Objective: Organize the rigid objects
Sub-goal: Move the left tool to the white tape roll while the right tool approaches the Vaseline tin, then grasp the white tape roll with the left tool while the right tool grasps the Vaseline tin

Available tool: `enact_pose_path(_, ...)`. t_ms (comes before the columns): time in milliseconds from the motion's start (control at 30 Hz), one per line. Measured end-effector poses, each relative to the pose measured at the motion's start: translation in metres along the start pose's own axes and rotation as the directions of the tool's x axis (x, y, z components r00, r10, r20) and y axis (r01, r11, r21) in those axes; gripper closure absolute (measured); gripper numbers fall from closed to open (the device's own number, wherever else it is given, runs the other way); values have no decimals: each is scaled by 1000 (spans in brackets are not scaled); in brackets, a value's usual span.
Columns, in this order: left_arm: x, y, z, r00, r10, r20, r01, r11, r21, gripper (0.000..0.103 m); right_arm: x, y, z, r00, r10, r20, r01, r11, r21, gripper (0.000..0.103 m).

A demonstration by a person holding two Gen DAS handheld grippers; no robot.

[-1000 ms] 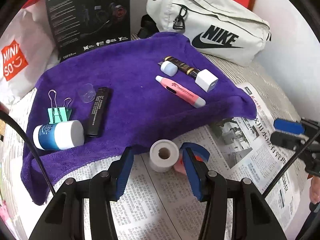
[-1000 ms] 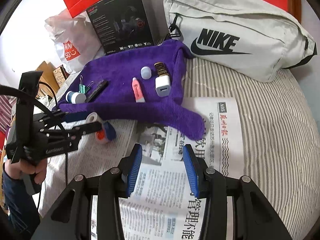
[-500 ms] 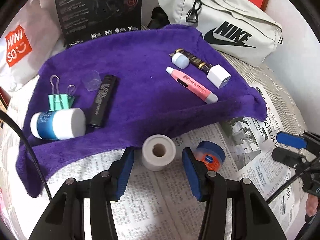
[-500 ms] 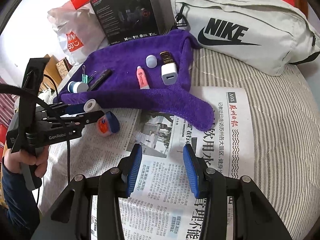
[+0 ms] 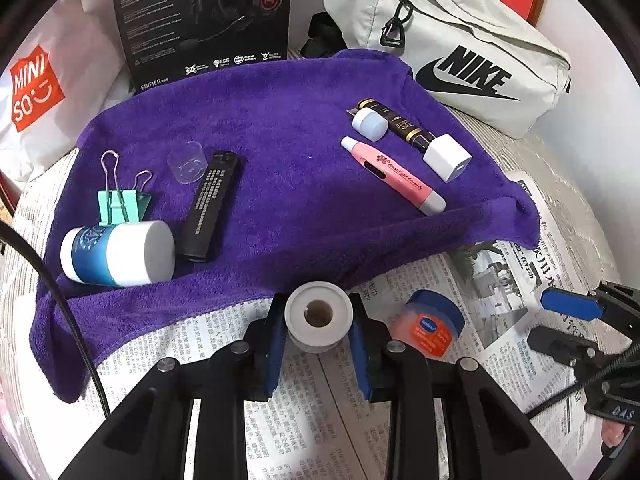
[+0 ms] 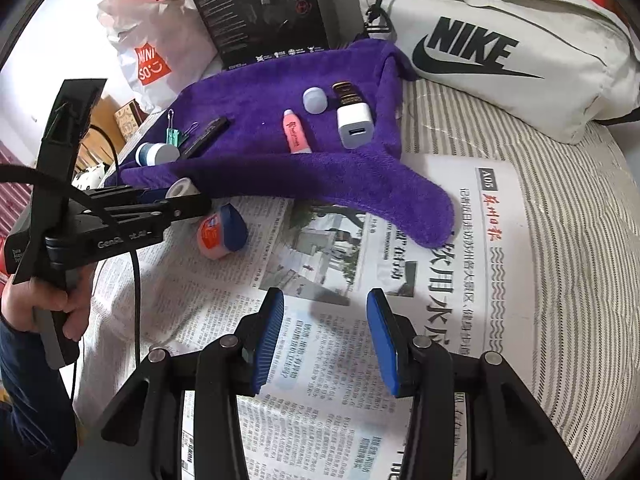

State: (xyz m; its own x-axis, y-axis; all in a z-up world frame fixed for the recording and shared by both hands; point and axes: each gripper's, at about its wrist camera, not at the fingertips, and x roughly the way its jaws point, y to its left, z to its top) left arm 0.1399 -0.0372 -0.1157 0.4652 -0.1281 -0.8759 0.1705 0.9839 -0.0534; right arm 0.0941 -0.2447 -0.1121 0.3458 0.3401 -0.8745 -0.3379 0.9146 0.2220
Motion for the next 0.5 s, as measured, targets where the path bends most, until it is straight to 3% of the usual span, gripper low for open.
enact_pose_path(200,-4,4,-5,1000,-14,6,14,1000,7,76,5,17,3,999,39,-1,-39,998,-42,59)
enact_pose_path(333,-10,20,-15,999,39,-8,-39,999,2,76,15,30,5,998,53,-15,-54,996,-76,59)
enact_pose_path(500,-19,44,-28,998,58,-10,-58,998,-37,76,23,54,10,997,77,-14,-78,987,-139,56)
